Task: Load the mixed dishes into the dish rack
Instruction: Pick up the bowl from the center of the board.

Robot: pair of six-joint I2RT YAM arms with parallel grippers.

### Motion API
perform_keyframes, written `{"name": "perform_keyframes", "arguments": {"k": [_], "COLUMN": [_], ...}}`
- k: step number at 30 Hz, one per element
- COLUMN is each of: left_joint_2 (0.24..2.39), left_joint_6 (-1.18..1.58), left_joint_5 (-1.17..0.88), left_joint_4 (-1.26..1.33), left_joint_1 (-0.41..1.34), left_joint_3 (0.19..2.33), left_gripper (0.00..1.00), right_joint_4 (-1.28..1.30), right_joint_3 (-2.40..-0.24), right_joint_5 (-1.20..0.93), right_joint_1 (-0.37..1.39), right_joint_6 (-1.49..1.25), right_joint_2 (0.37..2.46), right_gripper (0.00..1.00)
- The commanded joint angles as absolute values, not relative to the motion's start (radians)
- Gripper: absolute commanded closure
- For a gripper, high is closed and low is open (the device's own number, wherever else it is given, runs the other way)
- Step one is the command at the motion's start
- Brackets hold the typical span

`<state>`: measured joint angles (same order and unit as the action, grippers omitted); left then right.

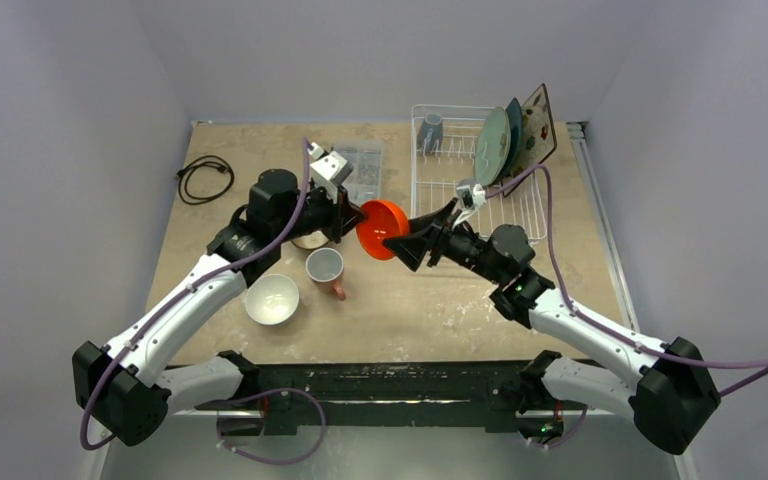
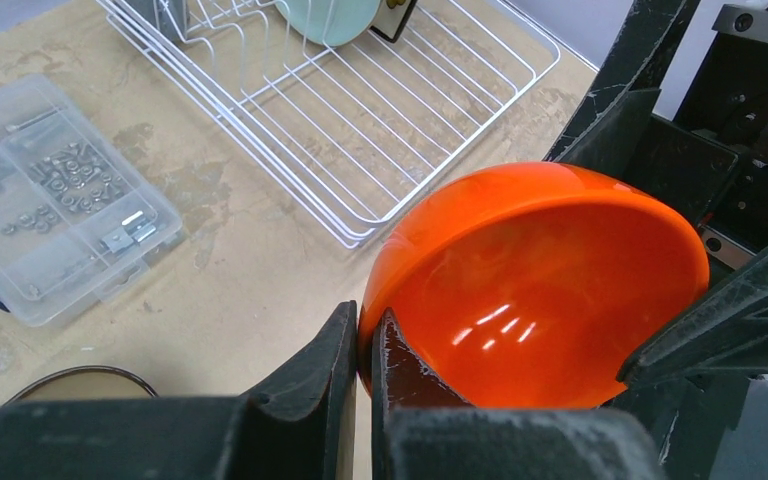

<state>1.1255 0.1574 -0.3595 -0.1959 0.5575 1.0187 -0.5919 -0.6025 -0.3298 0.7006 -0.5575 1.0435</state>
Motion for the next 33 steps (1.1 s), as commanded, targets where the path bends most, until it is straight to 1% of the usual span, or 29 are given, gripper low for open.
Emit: {"name": "perform_keyframes", "arguments": {"k": [1,3,4,9,11,13,16,20,23,26,29,33], "left_joint_2": [1.124,1.12,1.121,1.143,1.15,1.155,1.148,1.119,1.101,1.072,1.041,1.027], "left_joint_6": [0.169,0.166,0.166,0.172,0.171,0.17,0.184,0.208,0.205,0.196,0.181,0.185], "left_joint_5": [-0.391,-0.39,-0.39,-0.379,-0.364,-0.339,-0.291,-0.222,-0.176,-0.078,-0.006,-0.021], "left_joint_4": [-0.147,-0.149,-0.15,-0.2,-0.229,-0.266,-0.293,-0.258,-0.257,-0.256,-0.254,-0.233], "left_joint_1": [0.559,0.56,0.559,0.559,0.559,0.559,0.559,0.559,0.559,0.559,0.558,0.558], "left_joint_3": [1.064,1.063,1.064,1.103,1.121,1.143,1.156,1.128,1.12,1.108,1.095,1.083], "left_gripper": [1.0,1.0,1.0,1.0,1.0,0.93,0.78,0.49,0.38,0.35,0.34,0.34], "right_joint_4": [-0.672,-0.676,-0.675,-0.686,-0.688,-0.687,-0.67,-0.609,-0.545,-0.466,-0.363,-0.197], "right_joint_3": [-0.604,-0.598,-0.597,-0.604,-0.604,-0.602,-0.592,-0.606,-0.621,-0.633,-0.652,-0.707], "right_joint_5": [-0.357,-0.366,-0.362,-0.342,-0.342,-0.349,-0.33,-0.24,-0.151,-0.06,0.074,0.326], "right_joint_1": [0.707,0.707,0.707,0.707,0.707,0.707,0.707,0.707,0.707,0.707,0.707,0.707], "right_joint_6": [-0.567,-0.568,-0.569,-0.571,-0.578,-0.58,-0.578,-0.57,-0.574,-0.574,-0.554,-0.523], "right_joint_2": [1.032,1.035,1.033,1.026,1.031,1.032,1.027,1.006,0.994,0.977,0.941,0.889], "right_gripper": [0.33,0.44,0.51,0.99,1.0,1.0,1.0,1.0,1.0,1.0,1.0,1.0]}}
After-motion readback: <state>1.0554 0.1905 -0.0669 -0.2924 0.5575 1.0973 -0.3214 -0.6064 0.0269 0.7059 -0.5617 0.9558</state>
